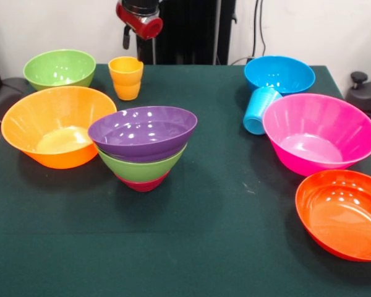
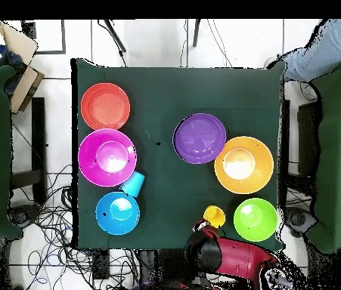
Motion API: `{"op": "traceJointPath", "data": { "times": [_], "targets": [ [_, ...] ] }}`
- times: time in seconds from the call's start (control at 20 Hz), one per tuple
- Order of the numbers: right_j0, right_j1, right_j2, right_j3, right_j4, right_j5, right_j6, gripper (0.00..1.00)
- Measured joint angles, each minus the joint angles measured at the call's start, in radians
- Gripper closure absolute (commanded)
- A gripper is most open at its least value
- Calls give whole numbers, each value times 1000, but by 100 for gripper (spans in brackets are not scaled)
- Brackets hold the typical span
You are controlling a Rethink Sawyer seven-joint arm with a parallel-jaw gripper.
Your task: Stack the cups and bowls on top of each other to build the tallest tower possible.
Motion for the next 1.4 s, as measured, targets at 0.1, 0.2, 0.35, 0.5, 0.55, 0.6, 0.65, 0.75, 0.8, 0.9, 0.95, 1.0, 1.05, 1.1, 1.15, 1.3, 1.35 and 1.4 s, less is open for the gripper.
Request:
{"op": "traceJointPath", "data": {
  "times": [0.1,0.2,0.35,0.5,0.55,0.6,0.65,0.75,0.8,0.9,0.95,1.0,1.05,1.1,1.15,1.3,1.35,1.4],
  "targets": [
    [0,0,0,0,-6,0,0,0],
    [0,0,0,0,-7,0,0,0],
    [1,0,0,0,-7,0,0,0],
    [9,2,-1,-1,-7,0,0,0],
    [14,4,-3,-2,-8,0,0,0],
    [19,7,-4,-2,-9,0,0,0],
    [26,12,-5,-2,-13,0,0,0],
    [30,16,-5,-2,-16,0,0,0],
    [32,19,-5,-2,-18,0,0,0],
    [36,24,-5,-2,-21,0,0,0],
    [36,26,-5,-2,-21,0,0,0],
    [35,27,-5,-3,-21,0,0,0],
    [35,27,-5,-3,-21,0,0,0],
    [35,27,-5,-3,-21,0,0,0],
    [34,27,-4,-4,-21,0,0,0],
    [29,24,-2,-4,-25,0,0,0],
    [27,22,-2,-4,-26,0,0,0],
    [26,21,-2,-4,-27,0,0,0]
  ]
}}
